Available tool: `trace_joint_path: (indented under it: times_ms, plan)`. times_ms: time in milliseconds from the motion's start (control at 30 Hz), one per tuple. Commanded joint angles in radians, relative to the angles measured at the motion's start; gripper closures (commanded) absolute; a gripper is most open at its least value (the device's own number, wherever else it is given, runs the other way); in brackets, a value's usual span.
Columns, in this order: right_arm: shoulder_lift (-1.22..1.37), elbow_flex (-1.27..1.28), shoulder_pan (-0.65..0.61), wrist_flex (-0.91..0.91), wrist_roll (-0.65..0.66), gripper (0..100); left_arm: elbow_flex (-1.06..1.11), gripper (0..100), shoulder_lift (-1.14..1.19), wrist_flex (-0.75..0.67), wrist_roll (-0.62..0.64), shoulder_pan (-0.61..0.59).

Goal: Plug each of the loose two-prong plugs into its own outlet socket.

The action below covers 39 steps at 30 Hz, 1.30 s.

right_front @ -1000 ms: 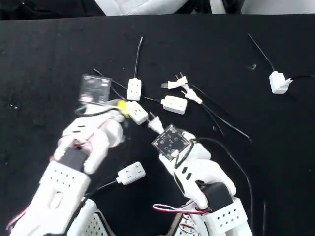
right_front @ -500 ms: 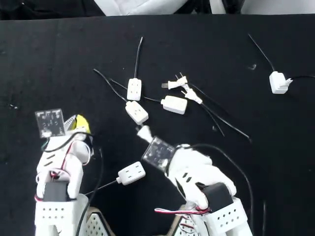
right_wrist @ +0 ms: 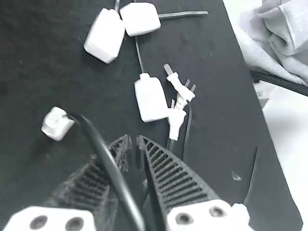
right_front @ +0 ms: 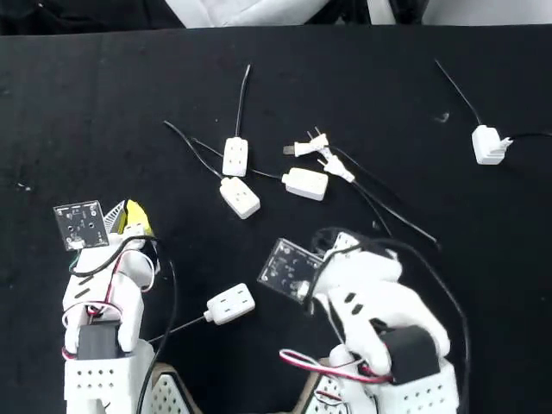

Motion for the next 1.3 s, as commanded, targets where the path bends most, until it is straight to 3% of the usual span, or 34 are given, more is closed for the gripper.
trace_joint_path:
  times_ms: [0,300,467,600,733,900,1167,1267]
  plan:
    - [0.16,-0.133,0.029,0.054,0.066,98.8,-0.008,97,-0.014,-0.014,0.006,-0.005]
    - [0.338,-0.145,0.126,0.044,0.137,98.8,-0.007,97,-0.014,-0.014,0.006,-0.005]
    - [0.335,-0.239,0.141,0.049,-0.094,96.0,-0.007,97,-0.014,-0.014,0.006,-0.005]
    - [0.417,-0.203,0.018,0.061,-0.261,83.8,-0.007,97,-0.014,-0.014,0.006,-0.008]
    - [0.549,-0.056,-0.187,-0.037,-0.276,83.3,-0.007,97,-0.014,-0.014,0.006,-0.01]
    - [0.653,0.064,-0.275,-0.25,-0.295,82.9,-0.007,97,-0.014,-0.014,0.006,-0.012]
    - [0.742,0.042,-0.293,-0.331,-0.736,83.2,-0.007,97,-0.014,-0.014,0.006,-0.012]
    - [0.777,0.042,-0.301,-0.336,-0.835,82.9,-0.007,97,-0.014,-0.014,0.006,-0.012]
